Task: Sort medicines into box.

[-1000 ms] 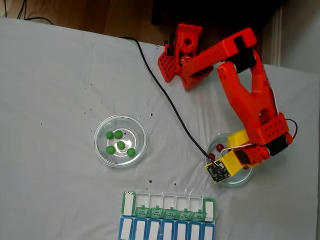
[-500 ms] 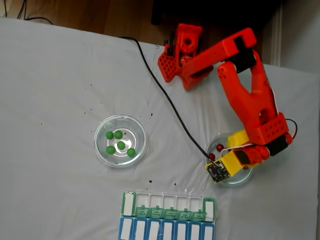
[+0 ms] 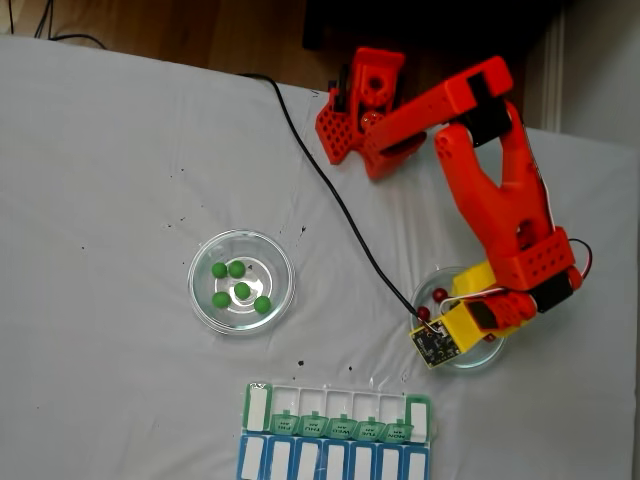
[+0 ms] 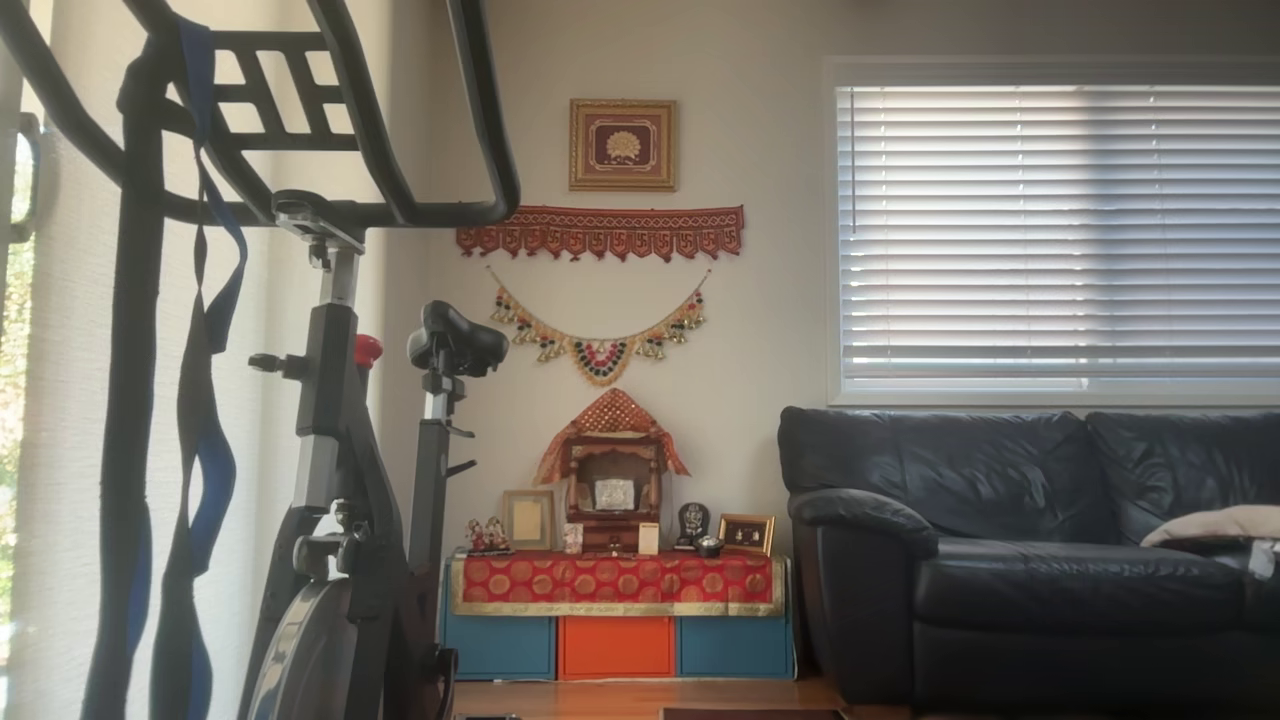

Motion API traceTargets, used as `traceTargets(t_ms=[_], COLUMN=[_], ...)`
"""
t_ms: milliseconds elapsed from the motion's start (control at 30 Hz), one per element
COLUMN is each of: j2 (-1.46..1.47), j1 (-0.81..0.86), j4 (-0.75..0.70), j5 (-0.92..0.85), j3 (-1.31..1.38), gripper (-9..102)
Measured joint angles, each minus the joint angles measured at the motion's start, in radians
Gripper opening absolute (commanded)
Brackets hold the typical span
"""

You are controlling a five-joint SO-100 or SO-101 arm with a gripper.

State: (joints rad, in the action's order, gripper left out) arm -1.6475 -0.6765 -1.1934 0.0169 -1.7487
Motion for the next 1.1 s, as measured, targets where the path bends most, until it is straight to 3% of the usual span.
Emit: traceTargets(t_ms=[400,1100], j2=[-0.017,-0.081], j1=[0.0,0.0], j4=[-0.031,-0.04], j5=[0.0,0.0], j3=[0.002,0.002], gripper=[12,11])
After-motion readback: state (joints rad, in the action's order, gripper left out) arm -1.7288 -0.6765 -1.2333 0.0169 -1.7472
